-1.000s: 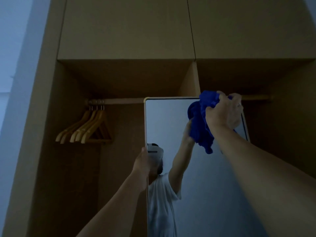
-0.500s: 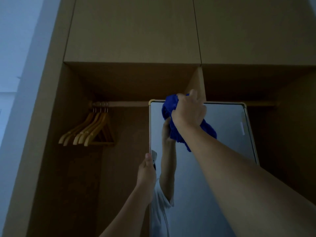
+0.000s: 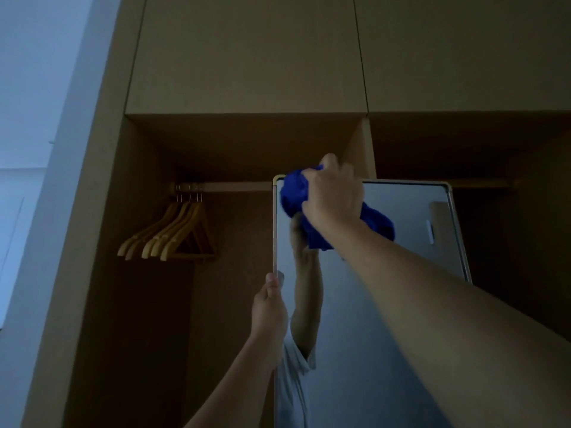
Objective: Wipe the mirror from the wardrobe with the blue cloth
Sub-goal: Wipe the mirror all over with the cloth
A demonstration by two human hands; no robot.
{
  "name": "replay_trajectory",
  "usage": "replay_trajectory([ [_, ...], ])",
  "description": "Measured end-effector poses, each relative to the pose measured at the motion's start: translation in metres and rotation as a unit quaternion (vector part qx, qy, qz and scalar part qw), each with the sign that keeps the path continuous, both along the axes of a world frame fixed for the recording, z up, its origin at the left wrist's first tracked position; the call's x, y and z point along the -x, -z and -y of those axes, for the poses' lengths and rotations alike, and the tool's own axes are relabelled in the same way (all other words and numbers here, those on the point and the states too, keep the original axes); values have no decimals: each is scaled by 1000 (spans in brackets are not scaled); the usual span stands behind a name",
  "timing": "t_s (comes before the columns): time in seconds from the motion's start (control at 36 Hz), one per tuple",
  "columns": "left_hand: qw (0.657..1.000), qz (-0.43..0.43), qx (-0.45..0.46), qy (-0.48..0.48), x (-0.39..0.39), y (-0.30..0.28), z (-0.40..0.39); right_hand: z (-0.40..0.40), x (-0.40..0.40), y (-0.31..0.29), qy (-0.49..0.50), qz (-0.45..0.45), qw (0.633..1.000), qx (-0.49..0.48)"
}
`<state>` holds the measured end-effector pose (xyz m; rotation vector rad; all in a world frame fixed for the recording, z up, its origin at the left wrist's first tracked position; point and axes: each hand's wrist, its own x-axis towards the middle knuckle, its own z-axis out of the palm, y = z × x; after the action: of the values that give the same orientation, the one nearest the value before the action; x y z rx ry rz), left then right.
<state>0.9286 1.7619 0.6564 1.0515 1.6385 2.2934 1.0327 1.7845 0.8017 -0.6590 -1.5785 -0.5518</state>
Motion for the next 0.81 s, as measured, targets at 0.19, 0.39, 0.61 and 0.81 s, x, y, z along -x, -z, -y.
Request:
replay_trajectory([
  [0.19, 999, 9, -14, -28, -5, -1, -1, -36, -35, 7, 104, -62, 988, 95],
  [0.39, 999, -15, -20, -46, 0, 0, -5, -6, 8, 21, 38, -34, 998, -30],
  [0.61, 998, -20, -23, -52, 14, 2, -13, -30, -11, 6, 21, -22, 999, -23],
  [0.81, 998, -28, -40, -41, 18, 3, -21, -77, -48, 1, 78, -72, 994, 41],
])
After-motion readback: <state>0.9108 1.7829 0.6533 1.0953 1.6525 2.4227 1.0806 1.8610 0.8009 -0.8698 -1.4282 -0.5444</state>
